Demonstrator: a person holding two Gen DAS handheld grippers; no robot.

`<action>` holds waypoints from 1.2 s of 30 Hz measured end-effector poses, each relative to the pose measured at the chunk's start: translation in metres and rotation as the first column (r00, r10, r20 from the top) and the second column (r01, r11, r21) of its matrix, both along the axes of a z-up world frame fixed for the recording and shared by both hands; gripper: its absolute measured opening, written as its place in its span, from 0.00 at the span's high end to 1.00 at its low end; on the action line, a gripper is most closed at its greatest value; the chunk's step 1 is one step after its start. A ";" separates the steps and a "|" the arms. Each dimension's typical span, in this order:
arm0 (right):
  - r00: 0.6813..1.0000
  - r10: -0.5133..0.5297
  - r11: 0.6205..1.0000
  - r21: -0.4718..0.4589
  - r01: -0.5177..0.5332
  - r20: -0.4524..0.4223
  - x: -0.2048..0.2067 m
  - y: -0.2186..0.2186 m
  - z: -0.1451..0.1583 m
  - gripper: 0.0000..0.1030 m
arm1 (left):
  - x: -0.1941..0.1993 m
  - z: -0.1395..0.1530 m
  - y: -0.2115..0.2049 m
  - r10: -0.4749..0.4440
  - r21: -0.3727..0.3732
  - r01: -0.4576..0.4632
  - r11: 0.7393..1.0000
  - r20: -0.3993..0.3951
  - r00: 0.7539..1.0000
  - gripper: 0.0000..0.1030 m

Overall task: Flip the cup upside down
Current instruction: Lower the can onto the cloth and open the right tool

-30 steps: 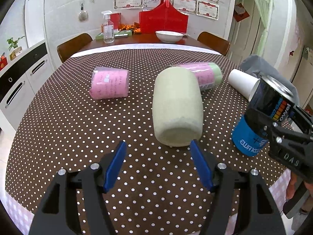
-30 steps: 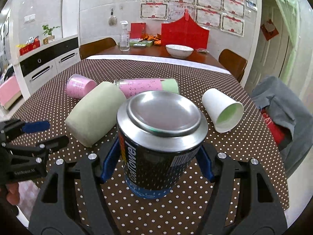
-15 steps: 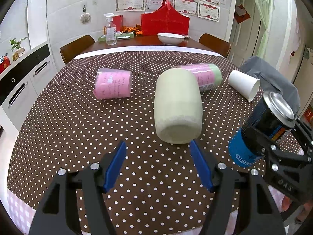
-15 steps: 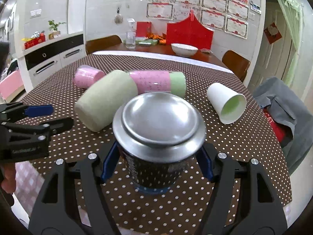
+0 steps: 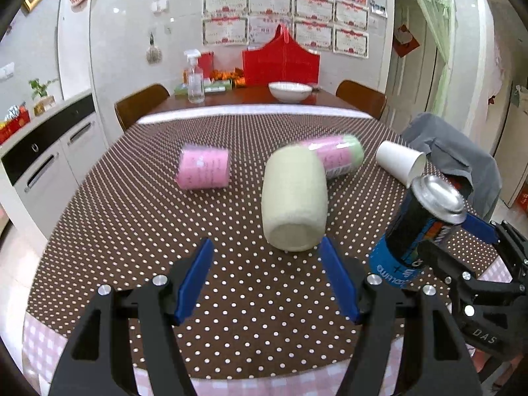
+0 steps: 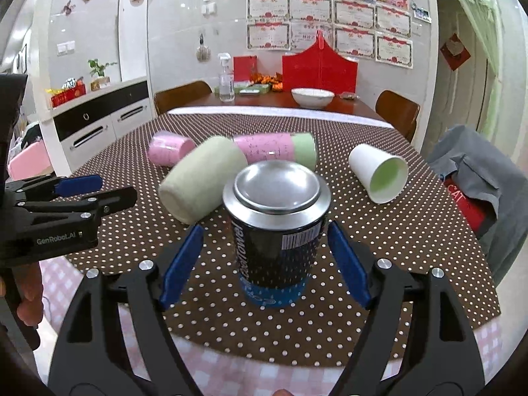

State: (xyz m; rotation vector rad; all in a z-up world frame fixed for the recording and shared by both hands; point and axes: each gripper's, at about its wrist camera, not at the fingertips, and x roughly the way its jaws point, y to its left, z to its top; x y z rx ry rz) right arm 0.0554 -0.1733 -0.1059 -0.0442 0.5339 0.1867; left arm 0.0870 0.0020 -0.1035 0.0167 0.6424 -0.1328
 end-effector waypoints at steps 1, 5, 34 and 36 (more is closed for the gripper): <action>1.000 -0.001 1.000 0.003 0.001 0.012 -0.003 -0.001 0.003 0.25 | -0.003 0.003 -0.001 0.002 0.001 -0.002 1.000 0.014 1.000 0.35; 0.998 -0.009 1.000 0.026 0.007 0.061 -0.019 -0.004 0.018 0.24 | -0.020 0.019 -0.004 0.013 0.010 -0.014 1.000 0.086 0.996 0.35; 0.944 -0.086 0.996 0.063 0.069 0.320 -0.106 -0.014 0.053 0.10 | -0.116 0.062 -0.015 0.033 -0.021 -0.026 0.999 0.432 0.901 0.26; 0.937 -0.087 0.996 0.063 0.070 0.338 -0.109 -0.013 0.054 0.09 | -0.119 0.063 -0.016 0.032 -0.019 -0.027 0.999 0.445 0.895 0.26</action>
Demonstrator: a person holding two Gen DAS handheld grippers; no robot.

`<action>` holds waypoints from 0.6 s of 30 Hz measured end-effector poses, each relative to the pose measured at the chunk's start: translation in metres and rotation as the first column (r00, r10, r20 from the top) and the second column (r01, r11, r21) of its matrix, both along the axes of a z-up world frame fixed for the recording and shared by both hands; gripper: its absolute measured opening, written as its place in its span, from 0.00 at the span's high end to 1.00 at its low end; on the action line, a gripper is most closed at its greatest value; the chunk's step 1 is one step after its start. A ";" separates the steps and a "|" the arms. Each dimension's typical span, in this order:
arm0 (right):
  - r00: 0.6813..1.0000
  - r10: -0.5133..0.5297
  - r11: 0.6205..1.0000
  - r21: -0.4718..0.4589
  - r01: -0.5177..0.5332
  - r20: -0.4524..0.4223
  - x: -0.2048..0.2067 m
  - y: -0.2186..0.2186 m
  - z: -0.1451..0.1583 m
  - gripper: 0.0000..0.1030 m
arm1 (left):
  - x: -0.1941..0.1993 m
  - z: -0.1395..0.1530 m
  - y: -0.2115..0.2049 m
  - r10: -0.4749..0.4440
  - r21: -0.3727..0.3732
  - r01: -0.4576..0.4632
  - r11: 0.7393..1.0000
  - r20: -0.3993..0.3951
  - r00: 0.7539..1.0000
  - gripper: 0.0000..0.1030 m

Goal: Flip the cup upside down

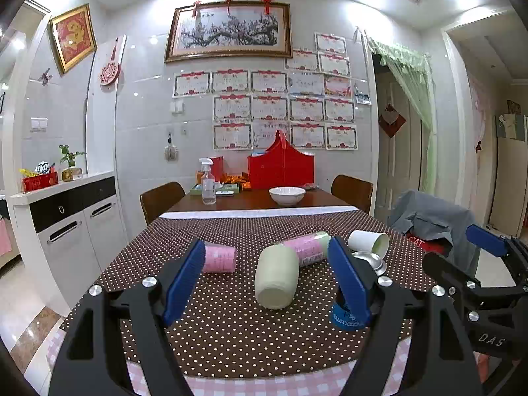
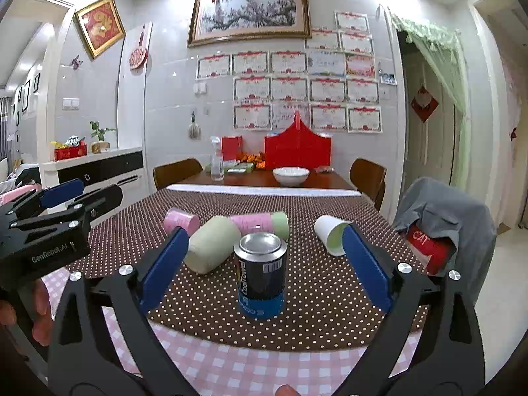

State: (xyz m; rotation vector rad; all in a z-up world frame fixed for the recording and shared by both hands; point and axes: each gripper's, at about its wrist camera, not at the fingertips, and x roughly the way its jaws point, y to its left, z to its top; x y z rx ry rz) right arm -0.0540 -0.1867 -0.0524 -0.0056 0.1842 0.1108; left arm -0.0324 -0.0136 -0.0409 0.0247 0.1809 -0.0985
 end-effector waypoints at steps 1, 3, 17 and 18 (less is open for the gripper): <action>1.000 0.000 1.000 -0.003 0.000 0.005 -0.002 0.000 -0.001 0.09 | -0.001 0.000 0.000 0.003 0.004 -0.003 1.000 0.007 1.000 0.26; 1.000 0.003 1.000 -0.008 -0.003 0.013 -0.004 0.002 -0.002 0.08 | -0.003 0.000 -0.001 0.013 0.012 -0.013 1.000 0.020 1.000 0.26; 0.999 -0.014 1.000 0.004 0.014 0.048 -0.012 0.001 -0.004 0.06 | -0.017 -0.002 -0.005 0.022 0.026 -0.024 0.999 0.081 0.996 0.24; 0.999 -0.015 1.000 0.005 0.015 0.047 -0.011 0.000 -0.004 0.06 | -0.017 -0.002 -0.005 0.022 0.025 -0.025 0.999 0.084 0.996 0.19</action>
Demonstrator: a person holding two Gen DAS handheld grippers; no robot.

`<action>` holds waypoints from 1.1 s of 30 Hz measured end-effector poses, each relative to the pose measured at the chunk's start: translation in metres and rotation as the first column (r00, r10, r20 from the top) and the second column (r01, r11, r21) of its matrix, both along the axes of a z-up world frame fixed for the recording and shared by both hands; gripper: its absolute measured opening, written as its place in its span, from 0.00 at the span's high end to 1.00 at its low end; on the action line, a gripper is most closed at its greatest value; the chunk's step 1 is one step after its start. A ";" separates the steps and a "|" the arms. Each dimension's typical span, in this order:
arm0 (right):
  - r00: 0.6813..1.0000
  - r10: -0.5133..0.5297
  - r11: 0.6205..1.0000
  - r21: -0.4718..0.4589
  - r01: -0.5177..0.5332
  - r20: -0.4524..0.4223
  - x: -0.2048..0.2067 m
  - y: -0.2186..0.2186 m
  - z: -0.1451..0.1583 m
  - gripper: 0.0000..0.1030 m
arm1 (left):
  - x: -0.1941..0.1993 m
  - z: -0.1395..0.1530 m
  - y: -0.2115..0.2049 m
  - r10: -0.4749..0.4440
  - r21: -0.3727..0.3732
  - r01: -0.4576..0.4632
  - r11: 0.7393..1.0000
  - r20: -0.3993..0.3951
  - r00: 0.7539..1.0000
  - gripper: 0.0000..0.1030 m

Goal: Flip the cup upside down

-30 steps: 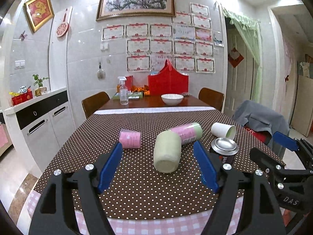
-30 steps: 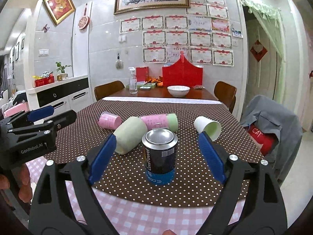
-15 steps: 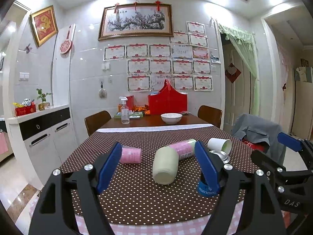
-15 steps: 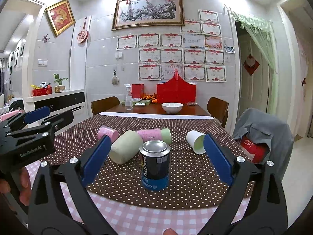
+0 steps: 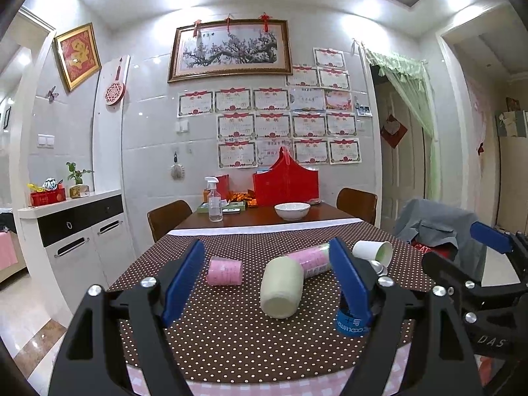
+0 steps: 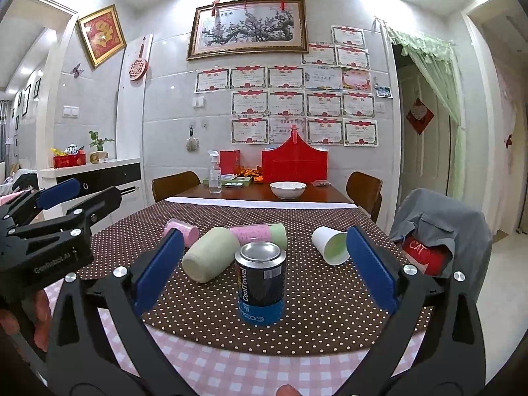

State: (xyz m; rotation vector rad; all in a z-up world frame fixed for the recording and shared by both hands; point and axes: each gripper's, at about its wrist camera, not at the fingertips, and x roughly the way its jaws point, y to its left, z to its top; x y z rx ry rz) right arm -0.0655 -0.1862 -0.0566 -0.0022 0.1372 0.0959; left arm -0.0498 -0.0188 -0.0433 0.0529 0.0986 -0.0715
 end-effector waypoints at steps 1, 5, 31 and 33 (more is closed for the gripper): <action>1.000 0.000 1.000 0.000 0.000 0.000 0.000 0.000 0.000 0.06 | -0.001 0.000 0.000 0.002 0.001 -0.002 1.000 0.004 1.000 0.19; 1.000 0.003 1.000 -0.004 -0.003 0.001 -0.001 0.000 -0.001 0.06 | -0.004 0.000 -0.002 0.007 0.013 -0.007 1.000 0.020 1.000 0.19; 1.000 -0.008 1.000 -0.001 0.008 0.009 -0.007 0.001 -0.001 0.06 | -0.008 -0.003 0.000 0.004 0.001 -0.004 1.000 0.028 1.000 0.19; 1.000 -0.007 1.000 -0.001 0.007 0.008 -0.008 0.001 -0.001 0.06 | -0.008 -0.003 0.000 0.005 0.001 -0.005 1.000 0.027 1.000 0.19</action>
